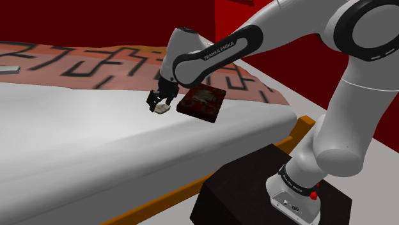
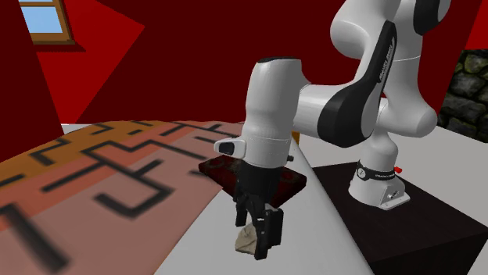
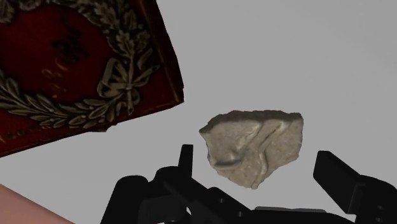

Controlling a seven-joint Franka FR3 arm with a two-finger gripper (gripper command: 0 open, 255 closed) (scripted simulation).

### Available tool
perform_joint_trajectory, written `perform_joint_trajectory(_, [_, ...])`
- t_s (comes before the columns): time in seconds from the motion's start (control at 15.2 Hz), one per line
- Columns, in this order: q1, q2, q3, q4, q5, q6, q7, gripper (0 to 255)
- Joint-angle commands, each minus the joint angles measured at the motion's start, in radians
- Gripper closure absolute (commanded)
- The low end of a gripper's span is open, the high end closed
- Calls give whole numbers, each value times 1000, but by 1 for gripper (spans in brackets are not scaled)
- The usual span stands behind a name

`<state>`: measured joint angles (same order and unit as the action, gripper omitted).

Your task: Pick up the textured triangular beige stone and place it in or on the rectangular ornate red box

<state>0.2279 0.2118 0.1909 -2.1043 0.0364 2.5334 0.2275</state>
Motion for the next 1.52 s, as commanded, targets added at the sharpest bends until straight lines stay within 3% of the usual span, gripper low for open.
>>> perform_joint_trajectory(0.0, [0,6,-1,2,-1,4,0,0])
perform_joint_trajectory(0.33, [0,6,-1,2,-1,4,0,0])
perform_joint_trajectory(0.4, [0,6,-1,2,-1,4,0,255])
perform_joint_trajectory(0.99, [0,6,-1,2,-1,4,0,255])
perform_joint_trajectory(1.45, [-4,-48,2,34,9,-81,-3,255])
